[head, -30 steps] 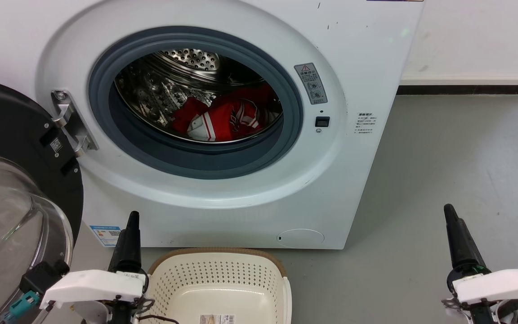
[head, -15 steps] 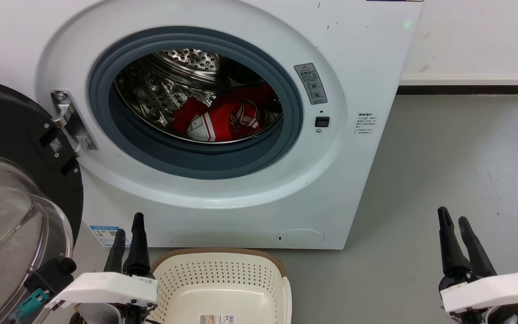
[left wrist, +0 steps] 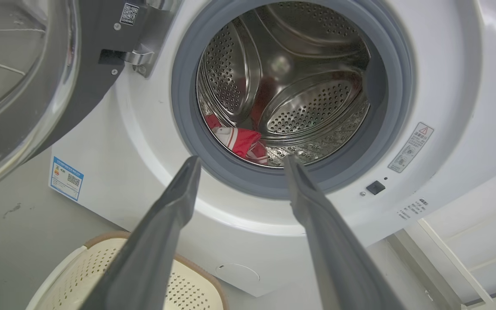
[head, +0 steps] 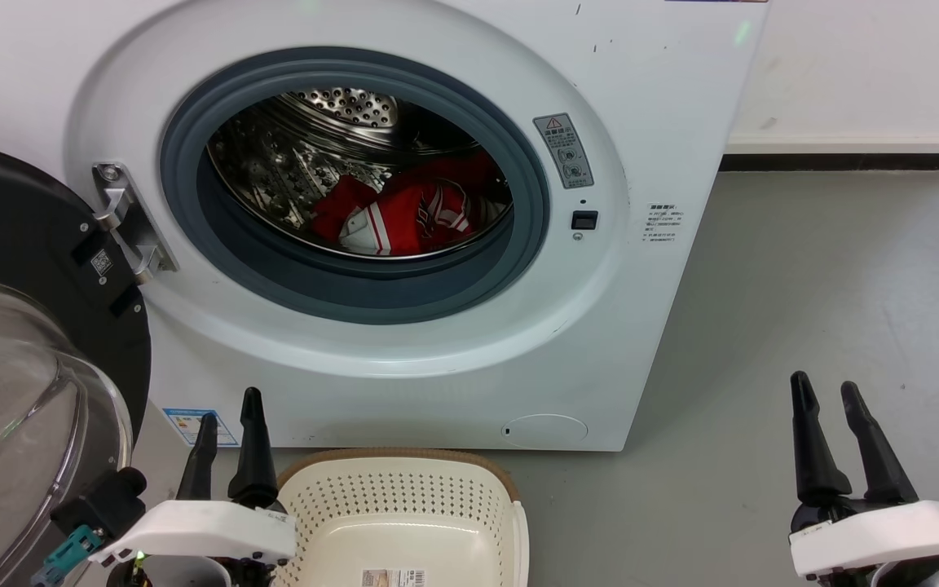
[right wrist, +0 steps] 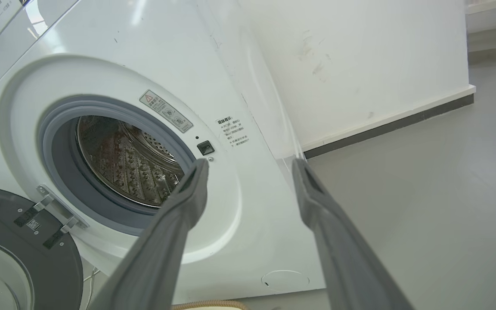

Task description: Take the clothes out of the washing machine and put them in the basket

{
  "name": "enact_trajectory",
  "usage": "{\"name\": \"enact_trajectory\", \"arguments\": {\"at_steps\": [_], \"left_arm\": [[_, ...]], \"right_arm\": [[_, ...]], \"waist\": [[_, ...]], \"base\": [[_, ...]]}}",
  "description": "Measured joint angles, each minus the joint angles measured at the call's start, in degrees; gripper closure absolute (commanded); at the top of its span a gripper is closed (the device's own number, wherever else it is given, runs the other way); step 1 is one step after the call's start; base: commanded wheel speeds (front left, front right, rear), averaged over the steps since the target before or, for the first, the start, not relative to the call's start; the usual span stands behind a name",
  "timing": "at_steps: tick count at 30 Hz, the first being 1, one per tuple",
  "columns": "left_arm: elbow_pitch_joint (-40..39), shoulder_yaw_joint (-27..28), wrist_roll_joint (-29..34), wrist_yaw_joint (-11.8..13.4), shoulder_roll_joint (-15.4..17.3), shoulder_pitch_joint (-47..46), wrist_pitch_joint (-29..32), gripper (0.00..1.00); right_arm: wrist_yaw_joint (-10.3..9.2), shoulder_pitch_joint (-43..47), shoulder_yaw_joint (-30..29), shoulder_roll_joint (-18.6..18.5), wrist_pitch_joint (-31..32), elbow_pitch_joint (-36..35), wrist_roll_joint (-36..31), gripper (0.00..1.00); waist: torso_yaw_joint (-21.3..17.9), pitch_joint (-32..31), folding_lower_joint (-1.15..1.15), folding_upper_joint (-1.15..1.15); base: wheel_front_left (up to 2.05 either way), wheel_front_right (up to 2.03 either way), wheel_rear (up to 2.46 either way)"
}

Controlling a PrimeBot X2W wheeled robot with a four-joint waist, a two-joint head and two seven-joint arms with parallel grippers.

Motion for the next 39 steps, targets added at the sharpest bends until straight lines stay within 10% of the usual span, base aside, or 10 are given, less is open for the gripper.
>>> {"name": "enact_trajectory", "arguments": {"at_steps": [39], "left_arm": [[-1.27,-1.01,19.94,-0.24,0.05,2.34,-5.64,0.00]], "right_arm": [[0.01,3.61,0.60,-0.01,-5.60,-4.72,-23.96,0.00]], "waist": [[0.05,0.17,0.00,0.00]], "base": [[0.00,0.00,0.00]]}}
